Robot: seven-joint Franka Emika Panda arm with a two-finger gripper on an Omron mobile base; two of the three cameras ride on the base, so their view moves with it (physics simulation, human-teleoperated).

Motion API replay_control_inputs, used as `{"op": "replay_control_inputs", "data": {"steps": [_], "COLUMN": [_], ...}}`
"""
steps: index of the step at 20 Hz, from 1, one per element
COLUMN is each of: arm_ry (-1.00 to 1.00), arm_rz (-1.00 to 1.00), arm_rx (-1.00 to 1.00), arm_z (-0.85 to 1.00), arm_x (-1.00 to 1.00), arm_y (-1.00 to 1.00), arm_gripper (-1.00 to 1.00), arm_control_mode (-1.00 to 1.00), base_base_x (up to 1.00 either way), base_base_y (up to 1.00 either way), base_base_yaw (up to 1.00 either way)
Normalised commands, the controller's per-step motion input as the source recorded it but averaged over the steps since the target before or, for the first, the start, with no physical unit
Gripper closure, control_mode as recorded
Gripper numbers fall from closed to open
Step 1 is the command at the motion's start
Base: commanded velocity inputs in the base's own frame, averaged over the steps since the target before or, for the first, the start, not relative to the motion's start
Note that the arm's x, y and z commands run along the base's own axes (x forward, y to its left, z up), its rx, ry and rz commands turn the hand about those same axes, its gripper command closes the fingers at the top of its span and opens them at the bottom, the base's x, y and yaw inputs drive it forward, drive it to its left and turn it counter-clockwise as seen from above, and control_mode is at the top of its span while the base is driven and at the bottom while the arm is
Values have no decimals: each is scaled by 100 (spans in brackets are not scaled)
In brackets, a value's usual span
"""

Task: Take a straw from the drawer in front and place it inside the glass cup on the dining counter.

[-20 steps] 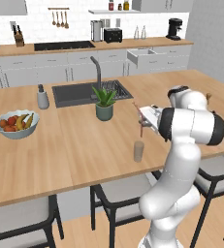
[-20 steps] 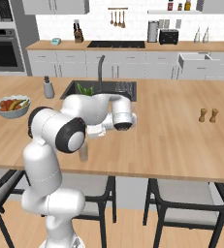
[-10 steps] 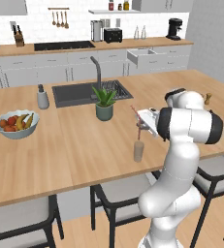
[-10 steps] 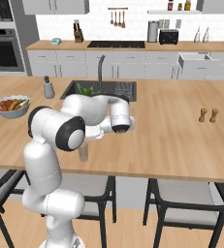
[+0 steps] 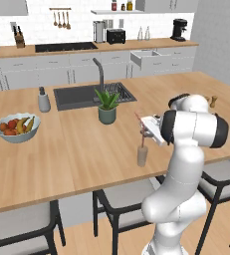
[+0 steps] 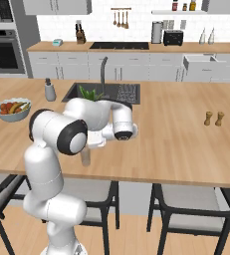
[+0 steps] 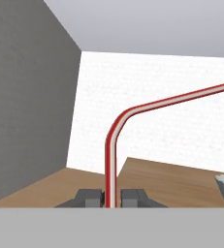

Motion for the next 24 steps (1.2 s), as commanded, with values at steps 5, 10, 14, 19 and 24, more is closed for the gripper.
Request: {"op": "replay_control_inputs", "data": {"steps": [5,10,14,19,24], "arm_ry": [0,0,0,-2,-6], "arm_rz": [0,0,0,0,0], "arm_rx": [2,2,2,2,1], "arm_z": [-13,-10,-10,-7,0], "arm_x": [0,2,1,3,11], "arm_y": [0,0,0,0,-1], "arm_gripper": [100,100,100,100,100], "arm_control_mode": [-100,-100,-100,-100,-100], "base_base_x": [0,0,0,0,0], "base_base_y": [0,0,0,0,0], "base_base_yaw": [0,0,0,0,0]}}
